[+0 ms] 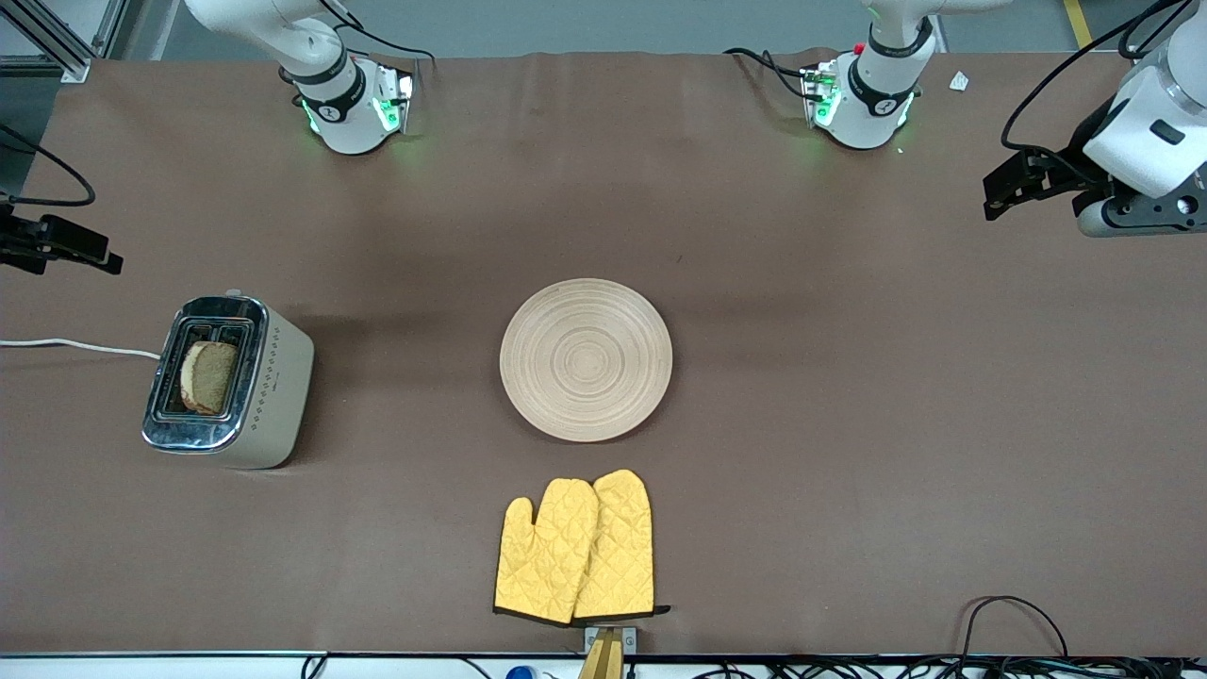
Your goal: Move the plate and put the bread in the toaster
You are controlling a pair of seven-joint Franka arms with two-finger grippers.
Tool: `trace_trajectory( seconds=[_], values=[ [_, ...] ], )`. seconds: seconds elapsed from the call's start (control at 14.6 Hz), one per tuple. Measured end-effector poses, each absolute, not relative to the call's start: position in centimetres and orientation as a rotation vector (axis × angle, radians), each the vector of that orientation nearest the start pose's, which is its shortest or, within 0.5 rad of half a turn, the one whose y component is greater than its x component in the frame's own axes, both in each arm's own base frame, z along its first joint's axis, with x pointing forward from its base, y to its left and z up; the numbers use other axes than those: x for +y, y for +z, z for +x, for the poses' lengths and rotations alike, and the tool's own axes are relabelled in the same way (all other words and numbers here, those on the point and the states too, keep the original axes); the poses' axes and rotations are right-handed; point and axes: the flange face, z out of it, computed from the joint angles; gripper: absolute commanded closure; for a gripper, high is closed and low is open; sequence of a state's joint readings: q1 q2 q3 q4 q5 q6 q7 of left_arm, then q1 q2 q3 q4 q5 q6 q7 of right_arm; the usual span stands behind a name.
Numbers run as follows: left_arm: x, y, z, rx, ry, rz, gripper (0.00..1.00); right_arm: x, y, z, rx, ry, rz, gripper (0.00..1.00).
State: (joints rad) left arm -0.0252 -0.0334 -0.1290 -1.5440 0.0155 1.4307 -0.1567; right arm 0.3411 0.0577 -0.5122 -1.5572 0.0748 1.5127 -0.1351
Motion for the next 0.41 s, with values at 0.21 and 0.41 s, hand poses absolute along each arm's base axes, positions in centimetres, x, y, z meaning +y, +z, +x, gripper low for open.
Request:
trace_trajectory(
  seconds=[0.21,0.41],
  values=[
    [-8.2,64.3,52.3,-0.005,0.118,-3.107,0.00,-8.1,60.1,55.8,0.058,0.114,-3.080,0.00],
    [-8.2,64.3,52.3,-0.004,0.118,-3.107,0.00,-8.3,61.5,56.2,0.056,0.037,-3.083,0.00]
  ],
)
